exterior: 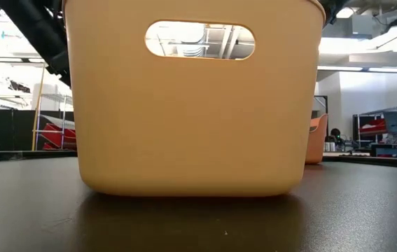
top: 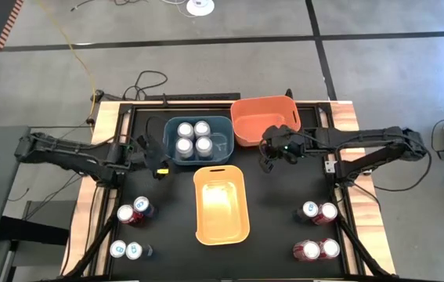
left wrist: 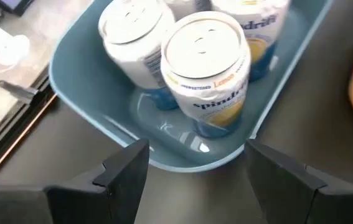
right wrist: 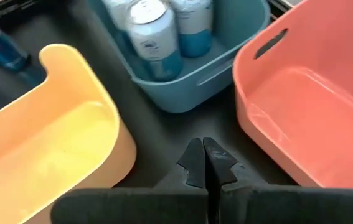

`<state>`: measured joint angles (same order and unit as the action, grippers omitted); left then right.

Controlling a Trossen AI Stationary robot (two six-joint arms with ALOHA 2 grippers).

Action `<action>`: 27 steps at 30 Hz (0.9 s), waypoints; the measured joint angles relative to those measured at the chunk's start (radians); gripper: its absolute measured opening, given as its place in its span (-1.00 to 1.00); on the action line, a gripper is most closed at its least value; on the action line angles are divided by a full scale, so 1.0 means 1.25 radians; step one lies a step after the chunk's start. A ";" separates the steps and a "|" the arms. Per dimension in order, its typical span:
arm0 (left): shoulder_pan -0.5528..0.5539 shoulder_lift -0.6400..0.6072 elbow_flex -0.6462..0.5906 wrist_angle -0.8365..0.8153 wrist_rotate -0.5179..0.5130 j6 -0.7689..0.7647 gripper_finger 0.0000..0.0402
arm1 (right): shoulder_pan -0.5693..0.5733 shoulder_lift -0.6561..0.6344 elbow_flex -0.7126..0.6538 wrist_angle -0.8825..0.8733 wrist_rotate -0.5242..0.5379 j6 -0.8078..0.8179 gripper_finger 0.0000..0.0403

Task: Sort soda cans
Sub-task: Adjust the blue bin on the table

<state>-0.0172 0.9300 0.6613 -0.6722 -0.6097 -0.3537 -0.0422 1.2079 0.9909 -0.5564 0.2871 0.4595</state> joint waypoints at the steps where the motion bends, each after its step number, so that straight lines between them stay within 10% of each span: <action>1: 0.013 0.000 0.000 -0.001 0.007 0.009 0.26 | 0.005 0.000 0.000 0.000 0.000 0.000 -0.99; 18: 0.246 0.001 -0.001 0.050 0.094 0.206 0.26 | 0.028 0.058 0.001 0.132 0.079 -0.023 -0.99; 27: 0.360 0.001 -0.002 0.117 0.118 0.289 0.26 | -0.026 0.201 0.000 0.302 0.020 -0.278 -0.97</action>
<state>0.4333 0.9308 0.6582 -0.5259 -0.4620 0.0080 -0.0747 1.4589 0.9913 -0.1784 0.3124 0.1118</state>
